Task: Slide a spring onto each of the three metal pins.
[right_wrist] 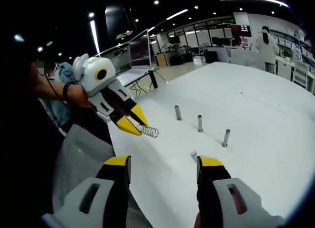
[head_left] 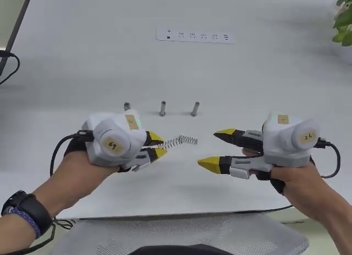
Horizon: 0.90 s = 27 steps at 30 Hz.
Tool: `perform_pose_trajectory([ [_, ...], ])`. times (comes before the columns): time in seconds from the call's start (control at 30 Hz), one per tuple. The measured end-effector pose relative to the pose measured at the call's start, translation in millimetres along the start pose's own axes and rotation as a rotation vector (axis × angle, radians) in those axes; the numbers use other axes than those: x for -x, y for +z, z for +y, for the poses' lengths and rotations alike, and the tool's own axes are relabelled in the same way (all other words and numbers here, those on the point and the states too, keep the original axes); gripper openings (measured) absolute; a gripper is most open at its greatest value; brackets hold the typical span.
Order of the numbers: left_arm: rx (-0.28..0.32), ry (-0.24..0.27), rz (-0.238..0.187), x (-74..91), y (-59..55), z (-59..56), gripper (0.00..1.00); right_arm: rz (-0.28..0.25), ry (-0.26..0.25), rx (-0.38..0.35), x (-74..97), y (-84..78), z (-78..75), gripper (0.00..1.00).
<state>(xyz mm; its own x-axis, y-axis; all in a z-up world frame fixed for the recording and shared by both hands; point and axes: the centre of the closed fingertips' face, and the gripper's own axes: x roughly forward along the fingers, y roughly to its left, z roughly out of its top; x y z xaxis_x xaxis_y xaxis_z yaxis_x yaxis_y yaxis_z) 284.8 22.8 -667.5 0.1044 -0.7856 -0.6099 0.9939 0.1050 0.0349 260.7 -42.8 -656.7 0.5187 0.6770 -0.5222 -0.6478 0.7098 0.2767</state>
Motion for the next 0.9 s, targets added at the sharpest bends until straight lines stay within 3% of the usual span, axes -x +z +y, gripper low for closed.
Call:
perform_pose_trajectory([
  [0.47,-0.056,-0.048,-0.022,-2.1,17.4,-20.2,0.03,-0.017,0.119,0.019,-13.9,6.2,19.7,0.36],
  [0.9,-0.103,-0.078,-0.032,0.1,27.0,-28.7,0.03,-0.026,0.235,0.028,-19.2,11.2,37.2,0.19],
])
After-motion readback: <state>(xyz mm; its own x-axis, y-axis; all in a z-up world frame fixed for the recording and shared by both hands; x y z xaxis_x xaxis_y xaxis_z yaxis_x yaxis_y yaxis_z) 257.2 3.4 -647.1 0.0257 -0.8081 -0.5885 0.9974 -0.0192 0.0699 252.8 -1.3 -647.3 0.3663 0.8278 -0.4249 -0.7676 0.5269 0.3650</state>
